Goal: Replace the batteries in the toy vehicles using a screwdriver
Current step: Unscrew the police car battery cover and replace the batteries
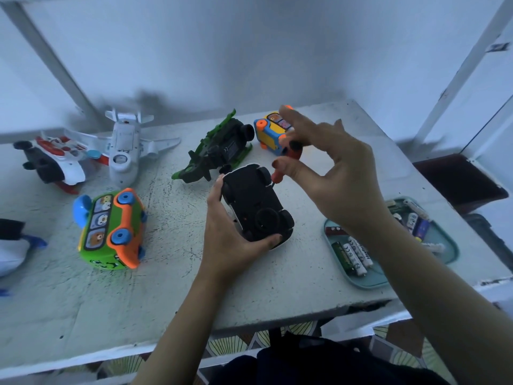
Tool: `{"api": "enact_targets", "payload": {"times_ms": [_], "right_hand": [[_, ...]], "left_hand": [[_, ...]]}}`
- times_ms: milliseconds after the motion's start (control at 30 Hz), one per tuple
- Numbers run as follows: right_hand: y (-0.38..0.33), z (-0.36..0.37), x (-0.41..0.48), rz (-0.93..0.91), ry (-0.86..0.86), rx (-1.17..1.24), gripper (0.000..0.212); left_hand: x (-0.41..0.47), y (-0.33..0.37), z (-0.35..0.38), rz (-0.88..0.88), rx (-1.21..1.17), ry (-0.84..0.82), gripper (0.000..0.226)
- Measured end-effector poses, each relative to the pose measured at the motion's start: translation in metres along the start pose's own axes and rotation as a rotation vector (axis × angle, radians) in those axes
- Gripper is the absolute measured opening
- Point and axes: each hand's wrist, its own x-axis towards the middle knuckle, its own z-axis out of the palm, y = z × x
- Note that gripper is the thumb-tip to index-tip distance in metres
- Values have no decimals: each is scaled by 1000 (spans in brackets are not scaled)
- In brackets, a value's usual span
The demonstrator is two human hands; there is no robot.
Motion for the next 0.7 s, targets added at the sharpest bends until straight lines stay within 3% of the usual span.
{"api": "enact_targets", "payload": {"times_ms": [200, 367, 533, 700], "right_hand": [[-4, -7, 6, 8, -113, -46, 34], [-11, -7, 12, -10, -68, -98, 42], [-9, 0, 7, -23, 17, -62, 34], [-2, -5, 5, 11, -112, 62, 20]], "left_hand": [[1, 2, -1, 1, 12, -9, 125], [0, 5, 0, -1, 4, -12, 125], [0, 3, 0, -4, 1, 0, 125], [0, 3, -1, -19, -10, -7, 126]]}}
